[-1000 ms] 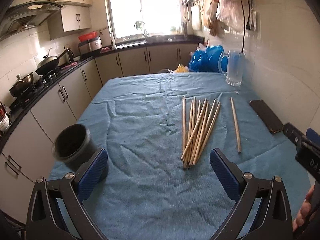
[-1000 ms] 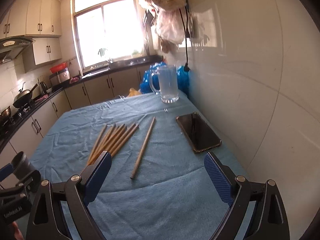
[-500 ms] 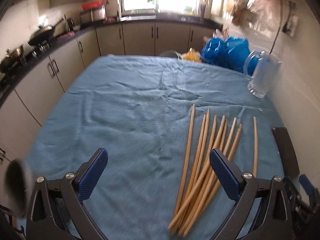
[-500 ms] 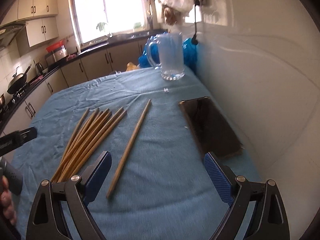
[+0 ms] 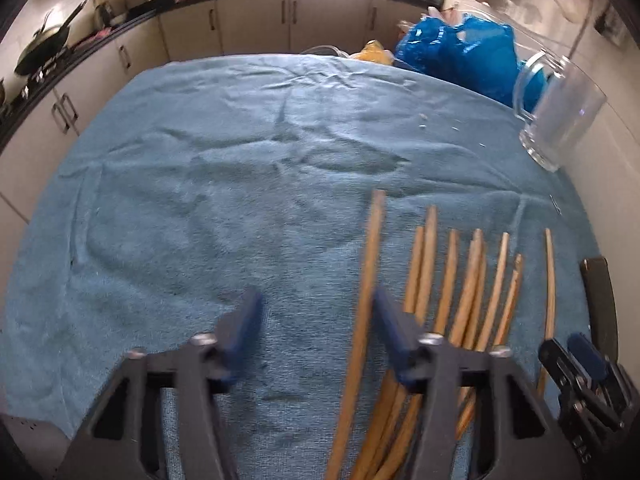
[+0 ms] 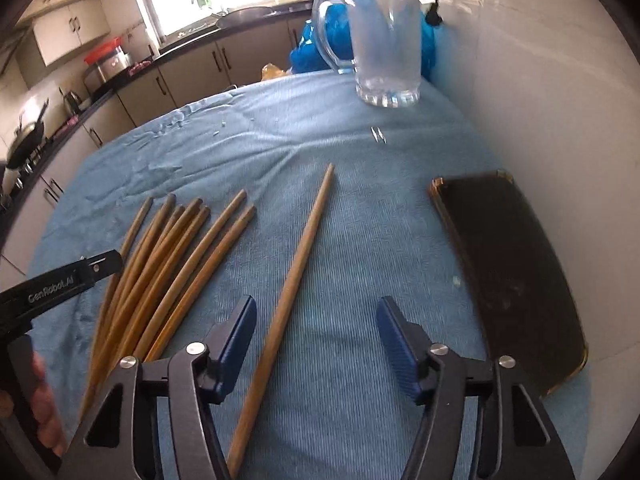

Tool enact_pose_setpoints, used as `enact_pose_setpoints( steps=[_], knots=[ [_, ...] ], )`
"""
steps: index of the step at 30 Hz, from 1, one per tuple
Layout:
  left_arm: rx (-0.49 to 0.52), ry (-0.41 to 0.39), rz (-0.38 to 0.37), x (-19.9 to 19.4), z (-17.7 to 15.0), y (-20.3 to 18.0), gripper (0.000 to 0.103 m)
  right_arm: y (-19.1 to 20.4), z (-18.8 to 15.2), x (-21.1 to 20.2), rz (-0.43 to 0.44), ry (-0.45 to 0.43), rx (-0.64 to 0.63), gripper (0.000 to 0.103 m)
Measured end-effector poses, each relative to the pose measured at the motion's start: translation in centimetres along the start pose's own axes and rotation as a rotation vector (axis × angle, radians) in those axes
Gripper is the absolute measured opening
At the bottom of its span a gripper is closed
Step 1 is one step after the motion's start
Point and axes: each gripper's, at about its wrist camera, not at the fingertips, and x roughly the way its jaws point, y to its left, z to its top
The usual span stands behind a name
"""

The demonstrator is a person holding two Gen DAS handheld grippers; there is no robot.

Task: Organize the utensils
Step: 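Lower the left tool onto a single chopstick and close its fingers, then carry the chopstick in the left tool and drop it into the dark cup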

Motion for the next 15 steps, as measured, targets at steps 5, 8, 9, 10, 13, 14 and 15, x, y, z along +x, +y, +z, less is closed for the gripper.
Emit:
enact_pose_setpoints(
  steps=[5, 8, 9, 10, 13, 14, 15],
  knots=[
    [0.032, 0.021, 0.021, -0.6, -0.5, 0.3, 0.006, 0.9, 0.2, 0.1, -0.018, 0.037, -0.045, 0.011],
    [-0.008, 0.062, -0.032, -1.8, -2.1, 1.7, 0.006, 0.1, -0.9, -0.8, 0.023, 0.082, -0.033, 0.008],
    [-0.015, 0.076, -0.048, -2.3, -2.9, 2.1, 0.006, 0.1, -1.4, -1.2, 0.033, 0.095, -0.032, 0.008],
    [-0.022, 0.095, -0.071, -2.8, -3.8, 2.6, 0.006, -0.1, -2.0, -1.6, 0.046, 0.112, -0.032, 0.008],
    [-0.038, 0.150, -0.128, -4.7, -7.1, 4.1, 0.006, -1.0, -4.9, -3.9, 0.088, 0.177, -0.028, 0.008],
    [-0.036, 0.163, -0.146, -5.4, -8.5, 4.6, 0.006, -1.4, -6.2, -4.9, 0.103, 0.204, -0.027, 0.008],
    [-0.025, 0.167, -0.155, -6.2, -9.7, 5.0, 0.006, -1.7, -7.1, -5.5, 0.111, 0.220, -0.024, 0.008]
  ],
)
